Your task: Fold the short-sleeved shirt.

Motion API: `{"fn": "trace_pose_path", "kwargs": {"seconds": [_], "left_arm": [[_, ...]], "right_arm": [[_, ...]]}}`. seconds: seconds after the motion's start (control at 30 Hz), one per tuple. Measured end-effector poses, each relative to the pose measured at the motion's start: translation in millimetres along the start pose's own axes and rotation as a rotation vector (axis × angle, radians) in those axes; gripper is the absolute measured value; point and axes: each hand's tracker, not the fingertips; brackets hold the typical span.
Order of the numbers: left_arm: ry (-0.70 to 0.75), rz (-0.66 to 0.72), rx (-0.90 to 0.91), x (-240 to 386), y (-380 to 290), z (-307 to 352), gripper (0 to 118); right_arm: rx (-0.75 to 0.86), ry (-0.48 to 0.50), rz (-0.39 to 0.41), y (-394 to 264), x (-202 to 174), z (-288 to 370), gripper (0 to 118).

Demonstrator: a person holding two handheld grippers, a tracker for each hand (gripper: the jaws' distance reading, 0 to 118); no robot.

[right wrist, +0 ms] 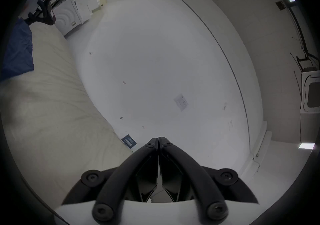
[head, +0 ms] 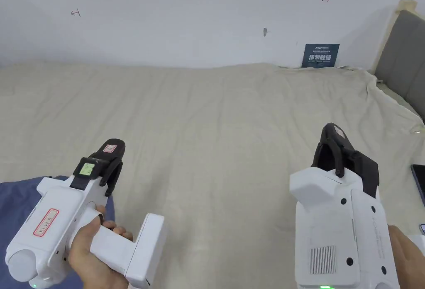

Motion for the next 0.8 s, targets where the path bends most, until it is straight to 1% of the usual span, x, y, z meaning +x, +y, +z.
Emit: {"fn": "trace_pose_path", "kwargs": {"seconds": [0.03, 0.07, 0.1, 0.17, 0.23, 0.3, 0.33, 0.37, 0.4, 0.47, 0.63, 0.8], "left_arm": [[0.052, -0.074, 0.001, 8, -6, 0, 0], [0.095, -0.19, -0.007, 15, -7, -1, 0], [0.145, -0.375, -0.028, 25, -11, -4, 0], [0.237, -0.756, -0.06, 47, -30, -9, 0], [0.312, -1.15, -0.059, 61, -56, -15, 0], [0.338, -1.456, -0.043, 58, -77, -17, 0], [0.339, -1.571, -0.024, 55, -86, -17, 0], [0.341, -1.653, -0.018, 53, -92, -17, 0], [0.343, -1.71, -0.005, 51, -97, -17, 0], [0.331, -1.769, 0.001, 44, -98, -16, 0], [0.33, -1.717, -0.016, 43, -95, -15, 0], [0.326, -1.688, -0.004, 45, -92, -15, 0]], "right_arm": [[-0.022, 0.027, -0.047, 1, 3, -1, 0], [-0.056, 0.042, -0.098, 1, 6, -3, 0], [-0.084, 0.056, -0.167, -1, 12, -6, 0], [-0.139, 0.101, -0.354, -5, 23, -11, 0], [-0.208, 0.163, -0.567, -14, 33, -16, 0], [-0.26, 0.218, -0.746, -23, 39, -20, 0], [-0.272, 0.246, -0.821, -27, 40, -21, 0], [-0.266, 0.271, -0.884, -32, 42, -22, 0], [-0.277, 0.279, -0.93, -36, 42, -22, 0], [-0.305, 0.291, -0.973, -41, 41, -24, 0], [-0.317, 0.283, -0.952, -33, 38, -18, 0], [-0.32, 0.286, -0.95, -37, 39, -20, 0]]}}
